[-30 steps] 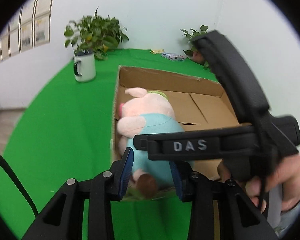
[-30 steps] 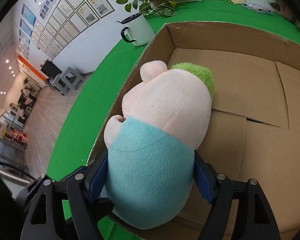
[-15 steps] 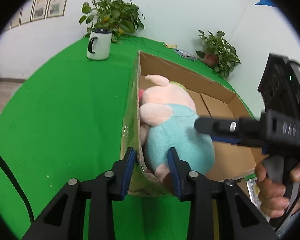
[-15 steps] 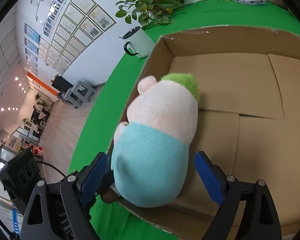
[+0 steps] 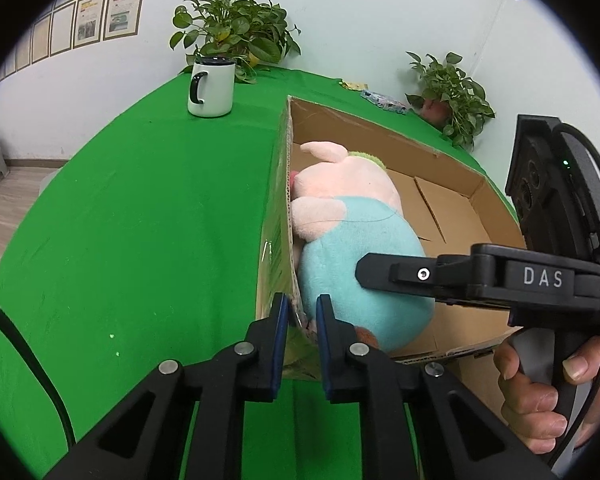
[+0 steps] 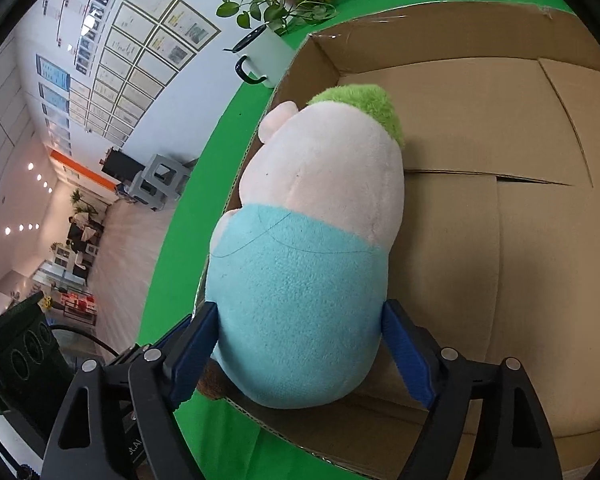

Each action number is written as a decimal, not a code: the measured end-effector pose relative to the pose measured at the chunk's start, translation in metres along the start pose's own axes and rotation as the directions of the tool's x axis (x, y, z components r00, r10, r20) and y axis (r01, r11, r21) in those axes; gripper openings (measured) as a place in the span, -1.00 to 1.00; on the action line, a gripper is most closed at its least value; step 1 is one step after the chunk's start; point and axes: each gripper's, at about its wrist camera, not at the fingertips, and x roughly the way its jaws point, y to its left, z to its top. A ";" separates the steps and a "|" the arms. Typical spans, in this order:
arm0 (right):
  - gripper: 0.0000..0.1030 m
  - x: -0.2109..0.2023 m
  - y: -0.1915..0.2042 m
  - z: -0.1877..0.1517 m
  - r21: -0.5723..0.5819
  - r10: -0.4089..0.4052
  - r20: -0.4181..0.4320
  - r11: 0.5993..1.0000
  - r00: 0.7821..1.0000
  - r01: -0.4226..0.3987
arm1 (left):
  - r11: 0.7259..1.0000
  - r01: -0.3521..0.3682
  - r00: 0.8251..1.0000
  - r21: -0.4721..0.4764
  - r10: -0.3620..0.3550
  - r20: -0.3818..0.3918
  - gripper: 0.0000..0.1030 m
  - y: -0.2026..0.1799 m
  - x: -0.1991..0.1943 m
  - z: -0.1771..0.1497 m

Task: Organize objects
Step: 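Open the right gripper to release the pig and withdraw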

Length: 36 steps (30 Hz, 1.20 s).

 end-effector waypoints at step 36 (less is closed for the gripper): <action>-0.50 -0.184 -0.192 -0.116 0.287 -0.628 0.235 0.774 0.742 0.564 | 0.996 -0.081 0.997 0.040 0.081 0.003 -0.88 -0.004 -0.004 -0.003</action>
